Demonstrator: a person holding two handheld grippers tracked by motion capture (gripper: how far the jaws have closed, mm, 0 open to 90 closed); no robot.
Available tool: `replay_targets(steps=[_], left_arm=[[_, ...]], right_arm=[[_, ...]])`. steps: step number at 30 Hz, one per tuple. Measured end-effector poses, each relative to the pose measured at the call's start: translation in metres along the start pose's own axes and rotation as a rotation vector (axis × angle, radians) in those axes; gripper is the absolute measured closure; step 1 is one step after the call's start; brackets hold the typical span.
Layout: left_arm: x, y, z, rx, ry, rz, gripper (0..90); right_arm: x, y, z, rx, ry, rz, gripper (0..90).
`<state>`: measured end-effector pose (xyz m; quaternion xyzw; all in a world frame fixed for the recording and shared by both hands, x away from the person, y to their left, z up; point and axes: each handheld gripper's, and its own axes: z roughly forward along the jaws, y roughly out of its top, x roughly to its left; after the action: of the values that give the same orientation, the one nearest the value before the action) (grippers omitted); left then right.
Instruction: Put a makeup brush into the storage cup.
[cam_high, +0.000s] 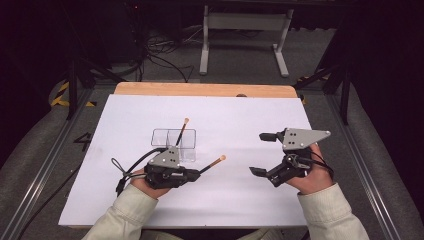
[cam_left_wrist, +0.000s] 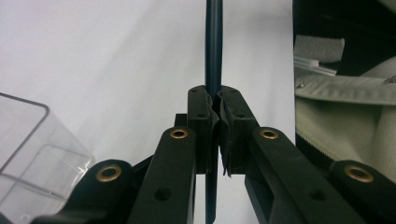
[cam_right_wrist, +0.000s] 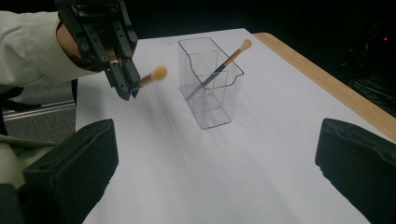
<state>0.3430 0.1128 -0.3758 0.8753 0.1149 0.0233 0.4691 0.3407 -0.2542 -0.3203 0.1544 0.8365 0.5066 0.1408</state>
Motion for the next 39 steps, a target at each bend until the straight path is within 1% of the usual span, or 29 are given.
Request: replay_targets(steps=[2, 5, 6, 9, 10, 11, 12, 13, 15, 17, 22, 24, 26, 29, 32, 33, 34, 35, 39], left_arm=[[0.001, -0.002, -0.004, -0.027, 0.015, -0.008, 83.8], [0.003, -0.005, -0.010, -0.054, 0.032, -0.019, 83.7], [0.003, -0.005, -0.010, -0.054, 0.032, -0.019, 83.8], [0.005, -0.007, -0.016, -0.089, 0.052, -0.034, 83.7], [0.005, -0.007, -0.016, -0.089, 0.052, -0.034, 83.7], [0.005, -0.008, -0.017, -0.093, 0.055, -0.039, 83.7], [0.006, -0.009, -0.018, -0.099, 0.060, -0.043, 83.7], [0.007, -0.009, -0.018, -0.102, 0.056, -0.045, 83.7], [0.008, -0.010, -0.019, -0.102, 0.060, -0.046, 83.7], [0.010, -0.012, -0.020, -0.116, 0.054, -0.058, 83.7], [0.012, -0.016, -0.026, -0.145, 0.076, -0.072, 83.7], [0.013, -0.017, -0.028, -0.158, 0.089, -0.073, 83.7], [0.014, -0.018, -0.030, -0.181, 0.102, -0.071, 83.7], [0.015, -0.018, -0.030, -0.194, 0.112, -0.070, 83.6], [0.017, -0.018, -0.030, -0.204, 0.126, -0.062, 83.6], [0.017, -0.018, -0.031, -0.207, 0.130, -0.060, 83.6], [0.017, -0.018, -0.031, -0.210, 0.134, -0.060, 83.6], [0.018, -0.018, -0.031, -0.214, 0.136, -0.061, 83.6], [0.021, -0.020, -0.034, -0.252, 0.157, -0.070, 83.6]], right_arm=[[-0.001, -0.006, -0.003, -0.028, -0.013, 0.013, 0.0], [-0.003, -0.014, -0.006, -0.068, -0.037, 0.031, 0.0], [-0.004, -0.016, -0.007, -0.082, -0.049, 0.037, 0.0], [-0.007, -0.022, -0.011, -0.112, -0.091, 0.056, 0.0], [-0.007, -0.024, -0.012, -0.130, -0.104, 0.059, 0.0], [-0.007, -0.024, -0.012, -0.130, -0.104, 0.059, 0.0], [-0.008, -0.026, -0.013, -0.152, -0.112, 0.070, 0.0], [-0.008, -0.028, -0.014, -0.174, -0.127, 0.083, 0.0], [-0.009, -0.031, -0.014, -0.195, -0.156, 0.088, 0.0], [-0.009, -0.035, -0.014, -0.216, -0.178, 0.107, 0.0], [-0.010, -0.044, -0.013, -0.242, -0.230, 0.133, 0.0], [-0.010, -0.048, -0.012, -0.241, -0.237, 0.149, 0.0], [-0.011, -0.051, -0.011, -0.243, -0.251, 0.153, 0.0], [-0.011, -0.054, -0.011, -0.243, -0.259, 0.160, 0.0], [-0.012, -0.057, -0.012, -0.255, -0.275, 0.163, 0.0], [-0.013, -0.058, -0.012, -0.267, -0.275, 0.167, 0.0], [-0.013, -0.059, -0.013, -0.264, -0.271, 0.176, 0.0], [-0.013, -0.060, -0.012, -0.260, -0.279, 0.178, 0.0], [-0.013, -0.062, -0.013, -0.275, -0.290, 0.186, 0.0]])
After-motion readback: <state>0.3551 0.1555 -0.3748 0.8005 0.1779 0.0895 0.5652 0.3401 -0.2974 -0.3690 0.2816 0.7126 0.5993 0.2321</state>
